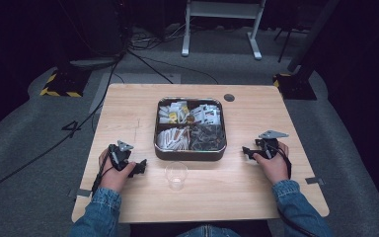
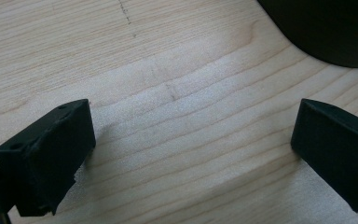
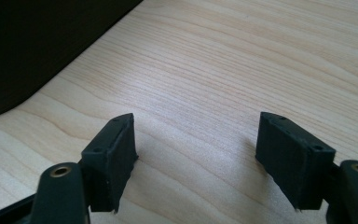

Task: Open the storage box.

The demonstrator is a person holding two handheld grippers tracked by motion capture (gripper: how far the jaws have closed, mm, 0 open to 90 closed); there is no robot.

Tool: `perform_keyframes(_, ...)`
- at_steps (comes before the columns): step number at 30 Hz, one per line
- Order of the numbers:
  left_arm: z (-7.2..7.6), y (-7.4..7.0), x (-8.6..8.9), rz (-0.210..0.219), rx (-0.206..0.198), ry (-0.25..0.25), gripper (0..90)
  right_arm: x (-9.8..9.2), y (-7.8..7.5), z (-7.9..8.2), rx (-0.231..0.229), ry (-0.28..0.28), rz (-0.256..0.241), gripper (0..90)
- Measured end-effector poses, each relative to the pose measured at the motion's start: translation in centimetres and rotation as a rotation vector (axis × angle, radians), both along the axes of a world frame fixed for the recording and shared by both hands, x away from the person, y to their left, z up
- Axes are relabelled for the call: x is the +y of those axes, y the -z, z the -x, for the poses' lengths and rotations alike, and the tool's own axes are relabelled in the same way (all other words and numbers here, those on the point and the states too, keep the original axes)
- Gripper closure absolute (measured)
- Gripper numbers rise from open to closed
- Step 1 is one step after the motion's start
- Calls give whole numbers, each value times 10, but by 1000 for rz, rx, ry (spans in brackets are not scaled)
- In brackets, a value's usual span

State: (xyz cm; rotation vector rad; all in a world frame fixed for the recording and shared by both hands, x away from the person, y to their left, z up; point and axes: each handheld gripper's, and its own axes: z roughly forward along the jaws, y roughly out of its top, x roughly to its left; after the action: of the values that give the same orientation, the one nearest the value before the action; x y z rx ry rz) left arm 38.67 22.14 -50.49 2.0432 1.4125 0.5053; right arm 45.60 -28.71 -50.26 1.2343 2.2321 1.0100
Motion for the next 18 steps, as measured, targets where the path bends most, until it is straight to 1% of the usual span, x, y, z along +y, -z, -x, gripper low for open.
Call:
perform_keyframes(1,0,0,0,0,0,-1,0,0,0,0,0,1,-1,320)
perform_keyframes(2,0,0,0,1,0,-1,0,-2,-4,1,26,8,-14,388)
perform_keyframes(3,0,0,0,1,-1,-1,0,-2,-4,1,26,8,-14,388)
perform_keyframes(4,0,0,0,1,0,-1,0,-3,-5,2,39,7,-37,383)
perform_keyframes(5,0,0,0,0,0,0,0,-3,-7,2,37,6,-51,377)
perform_keyframes(8,0,0,0,1,0,-1,0,-3,-13,4,19,3,-54,366)
perform_keyframes(10,0,0,0,1,0,-1,0,-2,-18,6,24,-1,-56,367)
perform_keyframes(12,0,0,0,1,0,-1,0,-1,-23,8,21,-3,-68,369)
perform_keyframes(13,0,0,0,0,0,0,0,0,-29,11,15,-3,-83,371)
perform_keyframes(14,0,0,0,0,0,0,0,0,-29,11,15,-3,-83,371)
perform_keyframes(16,0,0,0,1,0,0,0,1,-35,12,6,-9,-96,377)
perform_keyframes(17,0,0,0,1,0,1,0,3,-41,14,-1,-11,-105,381)
perform_keyframes(18,0,0,0,1,-1,0,0,3,-41,14,-1,-11,-105,381)
